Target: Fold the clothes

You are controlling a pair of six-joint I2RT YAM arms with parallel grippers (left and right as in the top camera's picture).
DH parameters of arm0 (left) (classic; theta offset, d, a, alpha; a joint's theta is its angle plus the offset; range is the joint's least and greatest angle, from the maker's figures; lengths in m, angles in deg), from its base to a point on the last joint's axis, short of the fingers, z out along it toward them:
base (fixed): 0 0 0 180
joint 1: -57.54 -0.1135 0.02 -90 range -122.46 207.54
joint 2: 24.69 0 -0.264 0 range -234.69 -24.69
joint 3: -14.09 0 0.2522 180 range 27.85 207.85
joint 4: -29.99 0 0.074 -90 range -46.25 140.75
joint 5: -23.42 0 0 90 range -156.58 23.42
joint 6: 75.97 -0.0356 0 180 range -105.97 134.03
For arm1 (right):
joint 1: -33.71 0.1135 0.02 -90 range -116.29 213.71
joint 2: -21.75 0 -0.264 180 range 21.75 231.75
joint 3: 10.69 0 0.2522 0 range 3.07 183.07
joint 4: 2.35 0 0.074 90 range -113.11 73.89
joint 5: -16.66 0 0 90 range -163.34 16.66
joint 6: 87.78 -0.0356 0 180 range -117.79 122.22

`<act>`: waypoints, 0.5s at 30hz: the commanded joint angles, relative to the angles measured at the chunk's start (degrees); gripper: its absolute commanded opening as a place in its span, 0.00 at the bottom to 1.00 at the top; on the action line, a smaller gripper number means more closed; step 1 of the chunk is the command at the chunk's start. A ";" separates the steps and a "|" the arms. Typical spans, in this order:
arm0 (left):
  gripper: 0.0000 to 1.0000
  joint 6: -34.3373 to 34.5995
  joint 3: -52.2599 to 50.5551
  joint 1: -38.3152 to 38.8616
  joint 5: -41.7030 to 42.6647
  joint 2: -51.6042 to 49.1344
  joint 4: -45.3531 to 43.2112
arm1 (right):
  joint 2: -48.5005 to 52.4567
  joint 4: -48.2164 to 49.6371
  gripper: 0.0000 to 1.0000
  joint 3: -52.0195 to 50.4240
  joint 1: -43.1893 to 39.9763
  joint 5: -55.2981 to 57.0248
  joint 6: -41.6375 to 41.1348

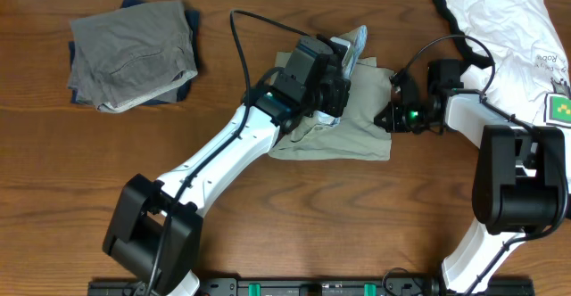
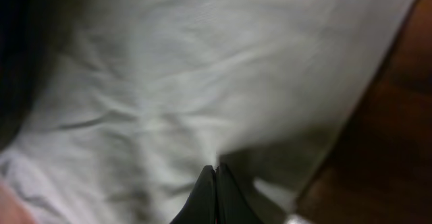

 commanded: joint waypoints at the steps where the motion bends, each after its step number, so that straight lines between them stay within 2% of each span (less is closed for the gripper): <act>1: 0.06 0.57 1.99 0.11 -0.52 -0.90 -1.05 | -5.88 -1.03 0.01 3.39 -0.52 -4.17 -0.50; 11: 0.06 0.59 1.99 0.31 -0.50 -1.01 -3.34 | -24.35 -3.61 0.01 9.62 -5.27 -0.98 -5.62; 12: 0.10 0.59 1.99 0.37 -0.50 -1.01 -3.76 | -25.70 -3.58 0.01 9.73 -5.97 -0.85 -5.92; 15: 0.64 0.59 1.99 0.90 -0.50 -1.01 -4.79 | -29.18 -3.54 0.02 9.75 -8.26 -0.87 -6.43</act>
